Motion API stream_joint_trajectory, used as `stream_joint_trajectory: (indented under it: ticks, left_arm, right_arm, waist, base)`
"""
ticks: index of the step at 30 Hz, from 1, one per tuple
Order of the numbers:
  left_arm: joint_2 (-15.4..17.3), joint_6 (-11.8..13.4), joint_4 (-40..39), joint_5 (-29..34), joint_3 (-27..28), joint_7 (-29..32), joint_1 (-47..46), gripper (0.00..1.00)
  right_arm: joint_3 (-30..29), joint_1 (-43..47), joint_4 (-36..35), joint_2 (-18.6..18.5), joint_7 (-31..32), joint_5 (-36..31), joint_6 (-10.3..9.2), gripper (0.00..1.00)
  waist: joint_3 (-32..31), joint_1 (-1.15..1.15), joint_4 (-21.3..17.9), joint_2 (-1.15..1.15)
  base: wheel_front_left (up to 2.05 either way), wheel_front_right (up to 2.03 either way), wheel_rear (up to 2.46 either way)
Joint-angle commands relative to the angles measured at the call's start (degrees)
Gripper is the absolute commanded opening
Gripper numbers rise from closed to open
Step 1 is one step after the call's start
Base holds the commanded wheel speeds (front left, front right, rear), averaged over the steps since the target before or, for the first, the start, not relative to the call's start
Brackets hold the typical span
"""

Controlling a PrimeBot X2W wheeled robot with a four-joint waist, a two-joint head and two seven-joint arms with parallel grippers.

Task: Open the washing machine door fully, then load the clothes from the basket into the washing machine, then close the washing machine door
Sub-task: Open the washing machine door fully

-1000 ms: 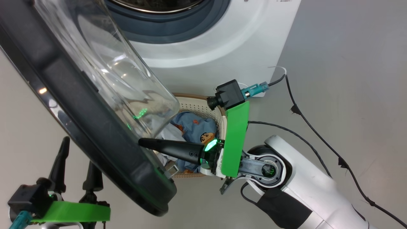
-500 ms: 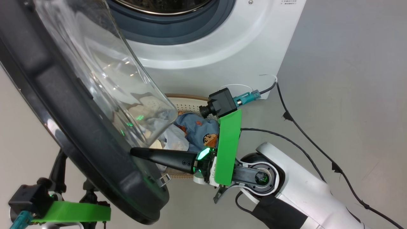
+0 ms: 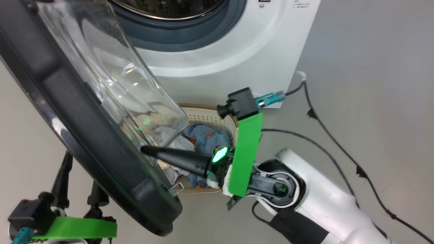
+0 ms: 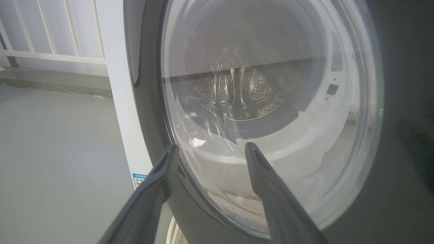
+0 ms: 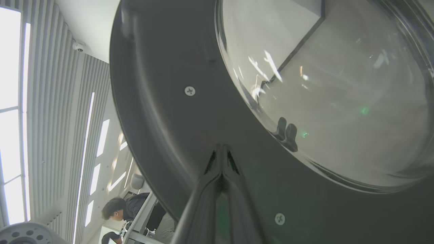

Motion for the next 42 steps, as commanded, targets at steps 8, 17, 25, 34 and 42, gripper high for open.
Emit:
stream_joint_trajectory:
  ticks: [8,17,25,34,42]
  left_arm:
    - [0.5,-0.1,-1.2,0.7,2.8,-0.3,1.3,1.0]
    - [0.6,-0.1,-1.3,0.9,3.5,-0.3,2.6,1.0]
    - [0.5,-0.1,-1.5,1.3,4.6,-0.3,3.9,1.0]
    - [0.3,-0.1,-1.6,1.5,5.4,-0.3,4.7,1.0]
    - [0.1,-0.1,-1.6,1.6,5.4,-0.3,5.0,1.0]
  right_arm:
    - [-2.2,1.2,-7.4,-3.9,-9.1,-10.0,0.1,0.0]
    - [3.2,1.6,-9.0,-15.5,-31.4,-22.3,0.1,0.49]
    - [0.2,4.9,-3.8,-21.3,-41.4,-31.9,0.1,1.0]
    - [-17.7,17.4,-5.2,-17.8,-41.5,-47.6,0.1,1.0]
    - [-30.2,27.5,-7.2,-12.9,-41.5,-58.4,0.1,1.0]
  waist:
    - [-1.4,0.0,-0.8,0.0]
    - [-2.7,0.0,-2.1,0.0]
    - [-4.2,0.0,-3.4,0.0]
    - [-5.2,0.0,-4.2,0.0]
    - [-5.5,0.0,-4.5,0.0]
  base:
    - [0.0,0.0,0.0]
    - [0.0,0.0,0.0]
    - [0.0,0.0,0.0]
    - [0.0,0.0,0.0]
    - [0.0,0.0,0.0]
